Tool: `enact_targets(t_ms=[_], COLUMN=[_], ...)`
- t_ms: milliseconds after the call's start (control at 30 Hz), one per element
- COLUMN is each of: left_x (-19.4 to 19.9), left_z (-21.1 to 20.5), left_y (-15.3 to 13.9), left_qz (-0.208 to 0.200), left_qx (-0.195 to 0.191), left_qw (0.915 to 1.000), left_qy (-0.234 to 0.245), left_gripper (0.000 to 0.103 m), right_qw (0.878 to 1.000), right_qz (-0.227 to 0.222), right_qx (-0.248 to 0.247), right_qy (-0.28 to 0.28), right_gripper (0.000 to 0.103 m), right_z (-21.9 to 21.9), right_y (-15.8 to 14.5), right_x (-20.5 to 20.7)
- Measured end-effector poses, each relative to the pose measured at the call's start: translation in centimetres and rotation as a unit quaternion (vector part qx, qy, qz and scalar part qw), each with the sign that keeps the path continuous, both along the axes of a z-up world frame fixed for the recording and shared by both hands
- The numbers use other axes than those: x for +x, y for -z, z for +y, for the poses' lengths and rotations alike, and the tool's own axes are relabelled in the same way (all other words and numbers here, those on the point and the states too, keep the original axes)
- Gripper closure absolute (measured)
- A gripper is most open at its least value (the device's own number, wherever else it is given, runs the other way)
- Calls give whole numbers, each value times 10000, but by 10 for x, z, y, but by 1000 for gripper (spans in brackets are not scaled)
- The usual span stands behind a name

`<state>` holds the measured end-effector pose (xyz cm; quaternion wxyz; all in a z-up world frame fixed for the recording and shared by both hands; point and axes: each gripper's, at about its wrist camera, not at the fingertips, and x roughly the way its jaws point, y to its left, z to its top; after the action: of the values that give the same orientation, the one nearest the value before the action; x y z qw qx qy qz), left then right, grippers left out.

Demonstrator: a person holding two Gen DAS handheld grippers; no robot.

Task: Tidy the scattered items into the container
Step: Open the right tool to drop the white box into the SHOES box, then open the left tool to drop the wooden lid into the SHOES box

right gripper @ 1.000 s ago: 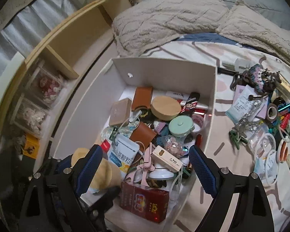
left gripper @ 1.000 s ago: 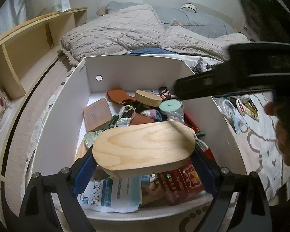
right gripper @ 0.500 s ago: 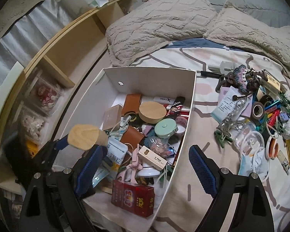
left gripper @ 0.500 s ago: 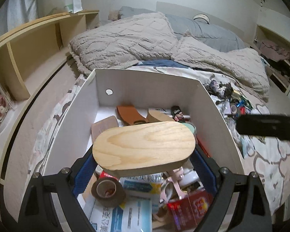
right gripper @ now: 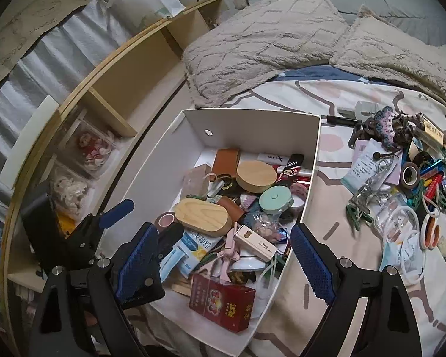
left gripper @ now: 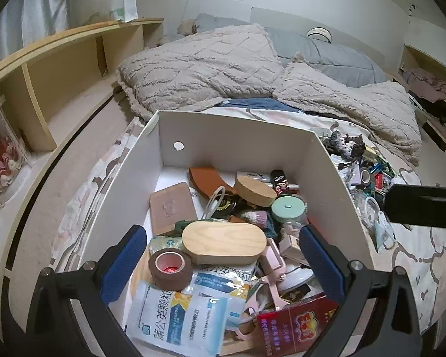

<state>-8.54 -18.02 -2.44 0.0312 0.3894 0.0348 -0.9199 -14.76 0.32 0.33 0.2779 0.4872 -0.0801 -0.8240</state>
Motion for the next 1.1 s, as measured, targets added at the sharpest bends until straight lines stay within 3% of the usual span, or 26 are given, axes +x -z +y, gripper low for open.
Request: enact_targets(t_ms=[300,367,800,1100], left_x=[9,10,22,28], left_z=[12,15,40,66], left_y=[-16,-18,-42,-65], left_qz=[126,133,416,766], left_qx=[69,98,119,26], left_qw=[9999,9998,9990,9969], left_qy=[64,86,75,170], left_gripper=[0,0,0,0], right_qw=[9997,9994,9916,9848], right_qz=[174,256,1017,1248], right_qx=[27,55,420,509], right_qy=[190,248,678,1094], right_gripper=[11,3,0,0], right_z=[21,27,72,112], right_y=[-9,-13,-33,-44], right_x=[6,8,23,25])
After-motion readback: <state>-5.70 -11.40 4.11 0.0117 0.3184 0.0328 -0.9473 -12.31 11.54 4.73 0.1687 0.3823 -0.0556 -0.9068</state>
